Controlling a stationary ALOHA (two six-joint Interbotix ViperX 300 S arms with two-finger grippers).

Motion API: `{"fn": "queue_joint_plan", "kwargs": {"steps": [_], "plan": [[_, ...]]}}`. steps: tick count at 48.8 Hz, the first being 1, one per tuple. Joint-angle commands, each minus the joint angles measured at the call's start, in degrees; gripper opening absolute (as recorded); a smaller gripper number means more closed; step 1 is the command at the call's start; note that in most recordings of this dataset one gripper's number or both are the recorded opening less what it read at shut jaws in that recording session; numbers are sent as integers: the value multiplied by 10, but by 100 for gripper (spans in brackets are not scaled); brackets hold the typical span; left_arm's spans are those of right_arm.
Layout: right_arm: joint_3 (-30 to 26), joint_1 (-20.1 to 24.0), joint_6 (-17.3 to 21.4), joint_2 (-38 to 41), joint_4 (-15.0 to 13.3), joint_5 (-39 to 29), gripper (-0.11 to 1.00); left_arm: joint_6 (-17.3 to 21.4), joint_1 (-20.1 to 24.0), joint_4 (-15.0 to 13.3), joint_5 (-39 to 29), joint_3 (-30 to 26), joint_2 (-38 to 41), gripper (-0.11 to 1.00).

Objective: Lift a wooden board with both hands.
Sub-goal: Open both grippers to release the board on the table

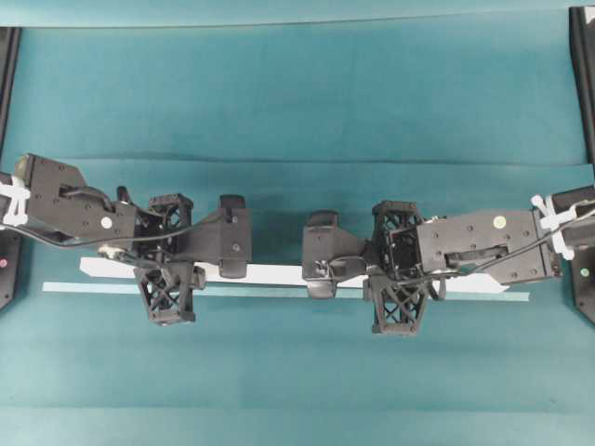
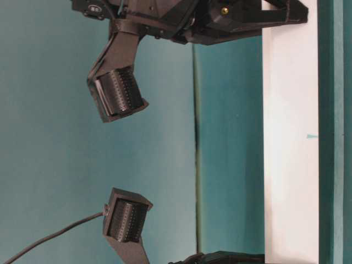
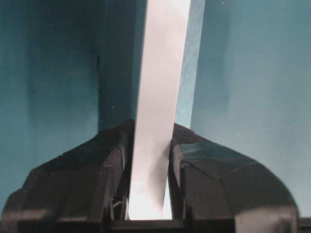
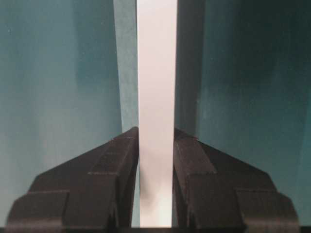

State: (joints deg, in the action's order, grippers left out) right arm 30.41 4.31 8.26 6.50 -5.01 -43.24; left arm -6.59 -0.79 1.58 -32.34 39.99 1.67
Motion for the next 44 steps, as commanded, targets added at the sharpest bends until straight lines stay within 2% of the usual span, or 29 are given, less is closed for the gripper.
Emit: {"fn": "queue_joint_plan", "kwargs": {"steps": [1,44], "plan": [[6,4,0,7,-1,3,21,-4,2,-1,3,4,0,18],[24,-18,-11,15,-13,40,21,-6,1,-1,25,5,21,18]]}}
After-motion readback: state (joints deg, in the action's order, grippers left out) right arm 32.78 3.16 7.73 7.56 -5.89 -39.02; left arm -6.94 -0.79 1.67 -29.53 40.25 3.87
